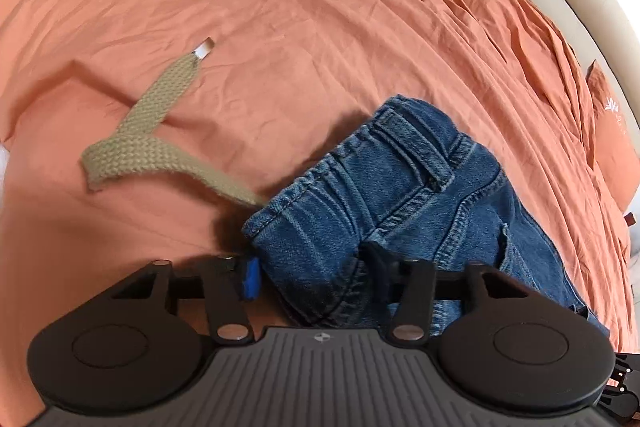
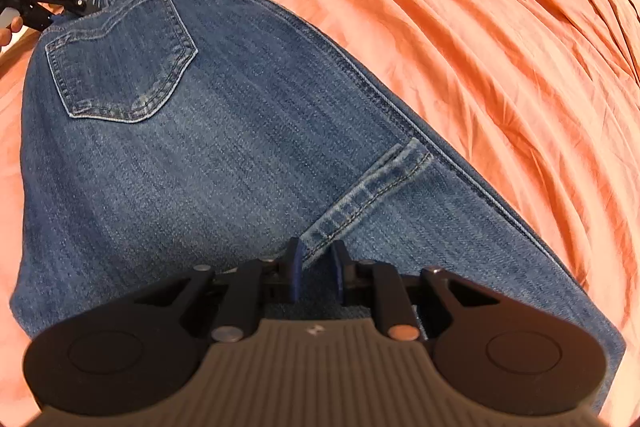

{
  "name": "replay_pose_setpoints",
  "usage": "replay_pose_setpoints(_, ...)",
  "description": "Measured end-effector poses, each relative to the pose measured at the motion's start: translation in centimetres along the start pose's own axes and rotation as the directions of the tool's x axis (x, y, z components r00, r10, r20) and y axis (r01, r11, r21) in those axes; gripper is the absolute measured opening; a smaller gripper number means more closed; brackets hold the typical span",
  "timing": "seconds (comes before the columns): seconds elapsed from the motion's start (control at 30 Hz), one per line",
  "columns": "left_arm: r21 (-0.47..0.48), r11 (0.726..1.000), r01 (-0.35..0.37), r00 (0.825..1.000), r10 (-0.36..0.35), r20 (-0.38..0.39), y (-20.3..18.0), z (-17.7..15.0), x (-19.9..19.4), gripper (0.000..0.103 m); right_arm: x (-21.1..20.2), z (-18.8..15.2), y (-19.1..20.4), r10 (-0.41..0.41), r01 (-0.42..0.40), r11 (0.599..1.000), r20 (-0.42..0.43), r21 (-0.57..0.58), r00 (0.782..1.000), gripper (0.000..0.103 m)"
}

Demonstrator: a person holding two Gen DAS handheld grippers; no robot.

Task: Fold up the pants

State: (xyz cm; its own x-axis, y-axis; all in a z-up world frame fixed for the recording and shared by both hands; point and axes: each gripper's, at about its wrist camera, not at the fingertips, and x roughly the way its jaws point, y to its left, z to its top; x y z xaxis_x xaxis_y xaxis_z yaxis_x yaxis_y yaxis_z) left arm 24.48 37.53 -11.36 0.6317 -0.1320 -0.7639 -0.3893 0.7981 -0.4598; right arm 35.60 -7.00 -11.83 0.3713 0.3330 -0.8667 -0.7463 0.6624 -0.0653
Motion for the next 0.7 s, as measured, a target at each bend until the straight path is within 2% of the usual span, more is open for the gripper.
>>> replay_pose_setpoints(0.1, 0.015, 1.0, 0.0, 1.0, 0.0, 0.009, -0.8, 0.4, -0.6, 0.033, -0.2, 0.0, 0.1, -0.001, 0.001, 1.0, 0.008, 0.006, 1.0, 0.012)
replay_pose_setpoints(0.2, 0.055, 0.998, 0.009, 0.999, -0.012, 0.039, -2.2, 0.9, -2.0, 0.024, -0.2, -0.1, 0.2, -0.009, 0.009, 1.0, 0.008, 0.001, 1.0, 0.012)
replay_pose_setpoints(0.3, 0.057, 0.995, 0.077, 0.993, -0.081, 0.082, -3.3, 1.1, -4.6, 0.022, -0.4, -0.1, 0.4, -0.018, 0.018, 1.0, 0.004, -0.003, 1.0, 0.012)
replay_pose_setpoints(0.4, 0.126, 0.986, 0.113, 0.985, -0.128, 0.117, -5.9, 1.0, -7.4, 0.022, -0.5, 0.1, 0.7, -0.025, 0.025, 1.0, -0.001, -0.004, 1.0, 0.012)
replay_pose_setpoints(0.5, 0.208, 0.971, 0.119, 0.981, -0.148, 0.127, -9.2, 0.5, -9.2, 0.021, -1.0, 0.5, 0.7, -0.028, 0.028, 1.0, -0.005, 0.004, 1.0, 0.013)
replay_pose_setpoints(0.53, 0.232, 0.966, 0.117, 0.981, -0.15, 0.126, -10.3, 0.4, -9.5, 0.02, -1.3, 0.6, 0.6, -0.03, 0.03, 1.0, -0.006, 0.004, 1.0, 0.016)
replay_pose_setpoints(0.57, 0.255, 0.96, 0.117, 0.98, -0.153, 0.124, -11.4, 0.4, -10.0, 0.02, -1.7, 0.6, 0.5, -0.036, 0.036, 0.999, -0.004, 0.009, 0.999, 0.025)
replay_pose_setpoints(0.7, 0.391, 0.914, 0.107, 0.983, -0.156, 0.097, -17.3, -0.3, -10.9, 0.02, -4.3, 0.1, 0.1, -0.05, 0.048, 0.997, 0.036, 0.054, 0.998, 0.027)
